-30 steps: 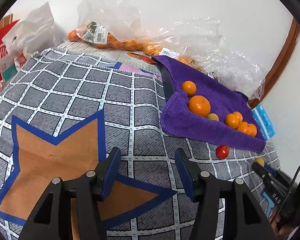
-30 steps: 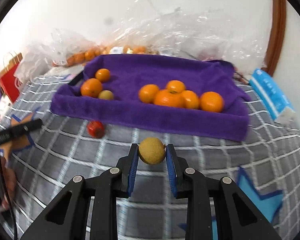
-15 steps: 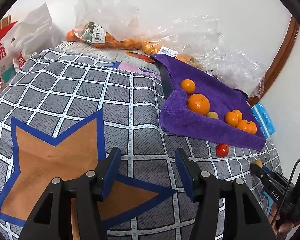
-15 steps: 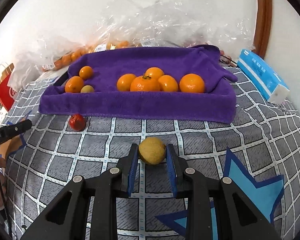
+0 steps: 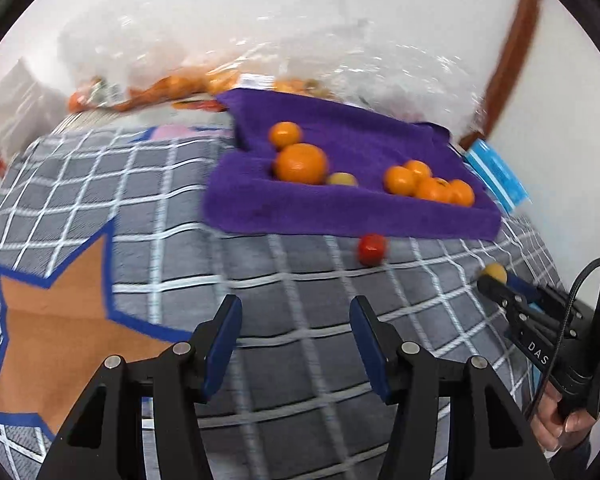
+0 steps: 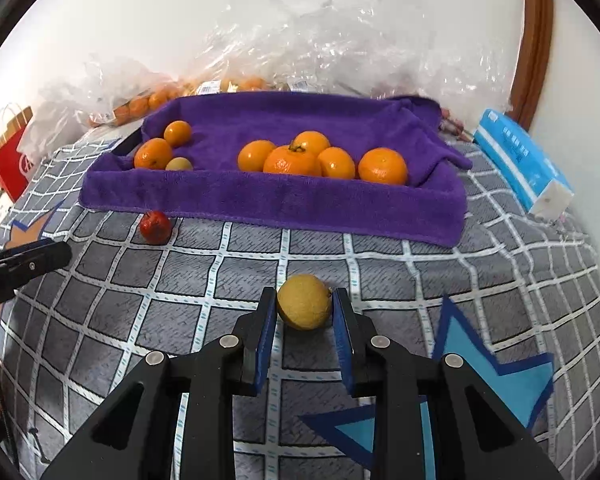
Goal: Organize fruits
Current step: 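Grasp the red fruit with the left tool while the right tool holds the yellow fruit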
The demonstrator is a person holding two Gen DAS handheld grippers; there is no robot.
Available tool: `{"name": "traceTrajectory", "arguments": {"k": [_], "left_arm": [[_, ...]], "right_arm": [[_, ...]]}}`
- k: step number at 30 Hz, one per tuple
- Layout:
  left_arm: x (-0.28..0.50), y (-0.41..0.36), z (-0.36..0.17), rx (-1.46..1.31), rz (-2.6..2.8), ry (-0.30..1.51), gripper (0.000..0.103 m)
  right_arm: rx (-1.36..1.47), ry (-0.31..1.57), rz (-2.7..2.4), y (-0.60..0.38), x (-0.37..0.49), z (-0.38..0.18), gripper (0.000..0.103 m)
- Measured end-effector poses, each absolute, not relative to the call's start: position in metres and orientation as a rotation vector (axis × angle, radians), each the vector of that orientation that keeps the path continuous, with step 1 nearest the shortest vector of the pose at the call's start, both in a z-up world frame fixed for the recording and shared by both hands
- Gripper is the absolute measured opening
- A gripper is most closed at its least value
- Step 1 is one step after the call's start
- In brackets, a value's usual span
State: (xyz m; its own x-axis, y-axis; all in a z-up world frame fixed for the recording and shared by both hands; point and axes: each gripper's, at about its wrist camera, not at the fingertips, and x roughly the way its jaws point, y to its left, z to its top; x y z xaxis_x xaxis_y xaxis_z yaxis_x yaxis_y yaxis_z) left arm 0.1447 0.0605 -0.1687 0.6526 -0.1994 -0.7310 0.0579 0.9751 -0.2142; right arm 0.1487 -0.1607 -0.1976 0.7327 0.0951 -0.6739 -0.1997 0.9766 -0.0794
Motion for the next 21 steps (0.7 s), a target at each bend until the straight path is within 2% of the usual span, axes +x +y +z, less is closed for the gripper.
{"name": "traceTrajectory", "arguments": {"k": [5,13,21], "left_arm": [[0.152,0.043,-0.178,-0.126,-0.148,0.903,0.053],[0.148,0.037,-0.18,-0.061,-0.109,0.88,0.054],[0.158,0.03,-0.17,-0.154,-0.18,0.876,0.054]], "right_arm": [[-0.201,0.658,0.123,-0.171,0.135,-0.188,0.028],[-0.136,0.666,0.136,-0.19,0.123,-0.184,0.028],[-0.029,0.695,0.124,-0.211,0.124,-0.185,0.028]]}}
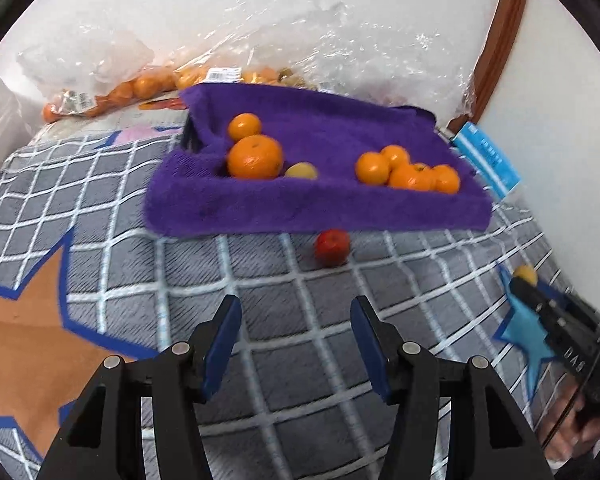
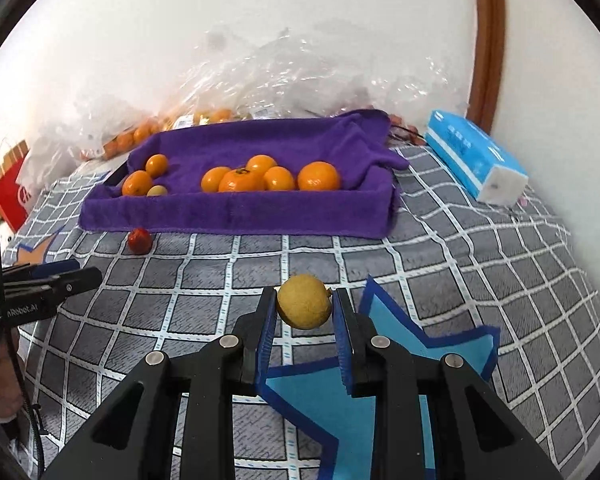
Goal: Organize fruits
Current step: 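Grasp the red fruit with the left tool while the right tool holds the yellow fruit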
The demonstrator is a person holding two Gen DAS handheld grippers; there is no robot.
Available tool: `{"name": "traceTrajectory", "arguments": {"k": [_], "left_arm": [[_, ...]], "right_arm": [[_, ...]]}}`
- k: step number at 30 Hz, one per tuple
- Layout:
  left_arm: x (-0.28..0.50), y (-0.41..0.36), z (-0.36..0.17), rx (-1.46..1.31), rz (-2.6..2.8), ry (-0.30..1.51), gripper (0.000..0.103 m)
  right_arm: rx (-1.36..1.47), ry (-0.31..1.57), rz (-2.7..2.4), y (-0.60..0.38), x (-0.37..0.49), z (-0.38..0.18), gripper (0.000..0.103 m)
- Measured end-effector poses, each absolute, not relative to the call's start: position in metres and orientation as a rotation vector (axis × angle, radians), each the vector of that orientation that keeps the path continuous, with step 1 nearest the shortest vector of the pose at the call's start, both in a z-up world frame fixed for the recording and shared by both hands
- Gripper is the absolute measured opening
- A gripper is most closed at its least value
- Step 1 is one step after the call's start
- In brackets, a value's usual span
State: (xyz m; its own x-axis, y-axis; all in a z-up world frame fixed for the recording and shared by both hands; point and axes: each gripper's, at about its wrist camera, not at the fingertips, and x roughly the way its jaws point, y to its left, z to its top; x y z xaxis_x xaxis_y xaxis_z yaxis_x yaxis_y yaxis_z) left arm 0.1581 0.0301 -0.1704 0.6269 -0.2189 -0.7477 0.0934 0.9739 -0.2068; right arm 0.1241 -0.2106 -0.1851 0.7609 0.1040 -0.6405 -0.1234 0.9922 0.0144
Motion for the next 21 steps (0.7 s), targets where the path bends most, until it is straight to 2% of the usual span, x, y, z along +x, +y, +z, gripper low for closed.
{"name": "traceTrajectory", "arguments": {"k": [9,13,15,19,21], "left_arm": [[0.185,0.004,-0.172,-0.164,-0.196,0.876,0.051],[0.196,0.003,-0.174,-0.216,-0.182,0.89,0.037],[0.199,0.003,-0.175,-0.242,-0.184,0.897,0.037],[0.205,-0.001,-0.178,-0.214,-0.156,0.907,0.024],[0.205,-0.003,-0.178,-0.198,-0.16,0.908,0.024]], "right_arm": [[0.001,0.704,0.08,-0.234,0.124,-0.186,0.028],[0.014,0.704,0.062,-0.248,0.125,-0.185,0.028],[0.022,0.709,0.058,-0.252,0.127,-0.186,0.028],[0.039,0.73,0.057,-0.256,0.131,-0.19,0.028],[0.043,0.734,0.059,-0.256,0.131,-0.191,0.028]]}}
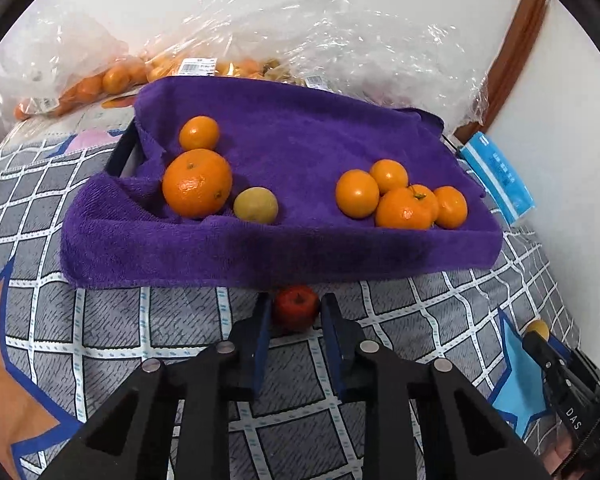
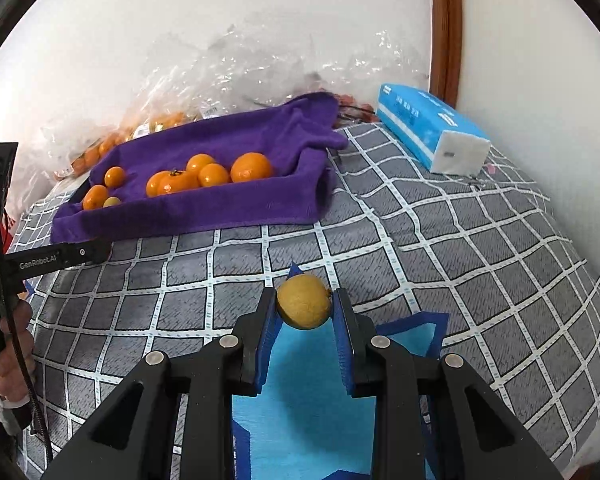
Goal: Organize fruits
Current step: 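Grasp the red fruit with the left tool while the right tool holds the yellow fruit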
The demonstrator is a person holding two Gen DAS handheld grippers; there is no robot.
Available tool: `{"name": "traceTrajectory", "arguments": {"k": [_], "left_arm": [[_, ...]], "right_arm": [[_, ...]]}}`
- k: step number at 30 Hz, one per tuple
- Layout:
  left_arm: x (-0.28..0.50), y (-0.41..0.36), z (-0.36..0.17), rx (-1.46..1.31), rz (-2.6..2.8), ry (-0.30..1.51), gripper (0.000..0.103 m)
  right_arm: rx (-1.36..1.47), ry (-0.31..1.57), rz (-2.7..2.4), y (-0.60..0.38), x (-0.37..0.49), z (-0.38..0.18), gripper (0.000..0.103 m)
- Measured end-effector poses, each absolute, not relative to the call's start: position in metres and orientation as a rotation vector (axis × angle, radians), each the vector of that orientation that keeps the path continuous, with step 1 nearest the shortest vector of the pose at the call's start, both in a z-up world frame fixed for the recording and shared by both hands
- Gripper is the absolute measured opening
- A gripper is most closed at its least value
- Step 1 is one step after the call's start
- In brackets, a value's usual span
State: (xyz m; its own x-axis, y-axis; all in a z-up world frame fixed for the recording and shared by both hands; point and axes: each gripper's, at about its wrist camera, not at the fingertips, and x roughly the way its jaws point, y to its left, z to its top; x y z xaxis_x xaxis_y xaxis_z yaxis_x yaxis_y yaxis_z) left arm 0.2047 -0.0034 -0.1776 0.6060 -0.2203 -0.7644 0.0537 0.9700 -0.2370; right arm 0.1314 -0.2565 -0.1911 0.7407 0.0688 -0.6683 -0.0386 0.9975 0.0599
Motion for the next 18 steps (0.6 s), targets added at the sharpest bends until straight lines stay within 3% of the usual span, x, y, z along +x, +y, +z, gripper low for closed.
{"name": "traceTrajectory", "arguments": {"k": [18], "left_arm": [[0.184,0.013,-0.145,-0.211,-0.174,0.876,0.023]], "right_arm": [[0.03,0.725,0.088,-0.224,0.149,-0.157,0.028]]}}
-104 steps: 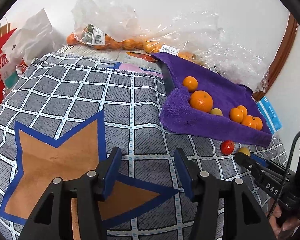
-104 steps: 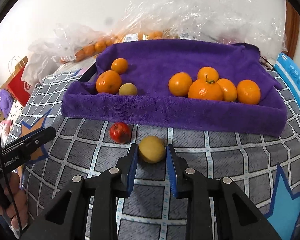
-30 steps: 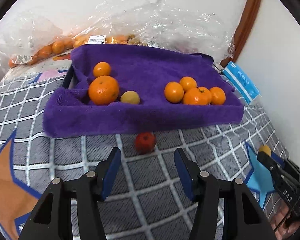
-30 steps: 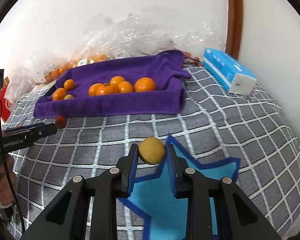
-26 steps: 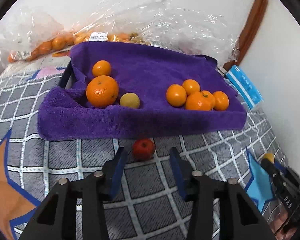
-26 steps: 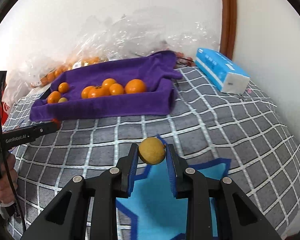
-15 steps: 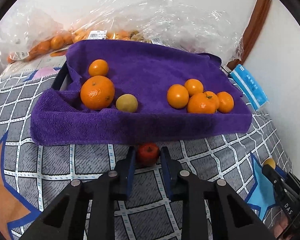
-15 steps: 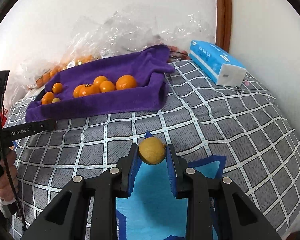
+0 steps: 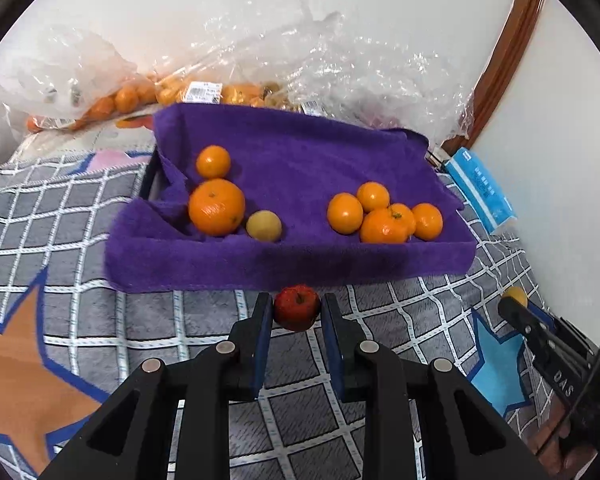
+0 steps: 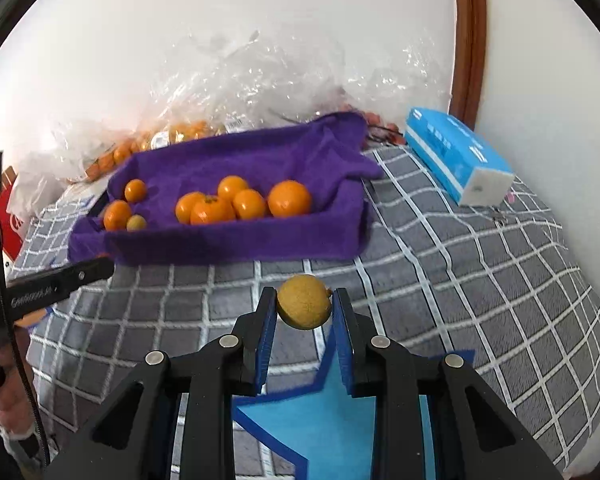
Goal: Organize fruits
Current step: 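Grasp the red fruit with the left tool while the right tool holds the yellow fruit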
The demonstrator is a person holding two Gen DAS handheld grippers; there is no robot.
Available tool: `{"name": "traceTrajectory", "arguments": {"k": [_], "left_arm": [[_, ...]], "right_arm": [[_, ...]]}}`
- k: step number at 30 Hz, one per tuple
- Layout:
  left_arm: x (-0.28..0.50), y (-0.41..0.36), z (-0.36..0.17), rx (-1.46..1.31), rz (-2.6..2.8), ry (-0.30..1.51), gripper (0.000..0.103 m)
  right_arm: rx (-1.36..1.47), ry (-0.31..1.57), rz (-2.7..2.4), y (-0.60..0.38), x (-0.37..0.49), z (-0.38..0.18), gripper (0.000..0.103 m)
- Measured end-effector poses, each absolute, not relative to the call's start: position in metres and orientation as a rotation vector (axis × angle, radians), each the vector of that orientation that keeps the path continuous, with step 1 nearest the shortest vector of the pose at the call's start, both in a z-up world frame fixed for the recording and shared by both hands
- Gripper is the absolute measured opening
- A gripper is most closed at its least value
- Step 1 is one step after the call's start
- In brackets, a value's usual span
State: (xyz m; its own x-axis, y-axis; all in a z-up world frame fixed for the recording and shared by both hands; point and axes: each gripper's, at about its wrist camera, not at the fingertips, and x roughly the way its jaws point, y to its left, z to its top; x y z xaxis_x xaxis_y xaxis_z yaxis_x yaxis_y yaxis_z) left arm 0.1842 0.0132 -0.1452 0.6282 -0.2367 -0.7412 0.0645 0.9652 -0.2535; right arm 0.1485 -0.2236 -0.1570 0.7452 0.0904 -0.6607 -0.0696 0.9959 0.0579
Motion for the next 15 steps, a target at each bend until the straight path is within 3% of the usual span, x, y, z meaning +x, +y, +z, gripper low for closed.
{"name": "traceTrajectory", "arguments": {"k": [15], "left_arm": [[0.187,0.038,-0.126,-0.248,-0.168,0.843,0.024]], "right_arm": [[0.126,0.733,0.073,-0.22,0.168,-0.126,0.028]]}}
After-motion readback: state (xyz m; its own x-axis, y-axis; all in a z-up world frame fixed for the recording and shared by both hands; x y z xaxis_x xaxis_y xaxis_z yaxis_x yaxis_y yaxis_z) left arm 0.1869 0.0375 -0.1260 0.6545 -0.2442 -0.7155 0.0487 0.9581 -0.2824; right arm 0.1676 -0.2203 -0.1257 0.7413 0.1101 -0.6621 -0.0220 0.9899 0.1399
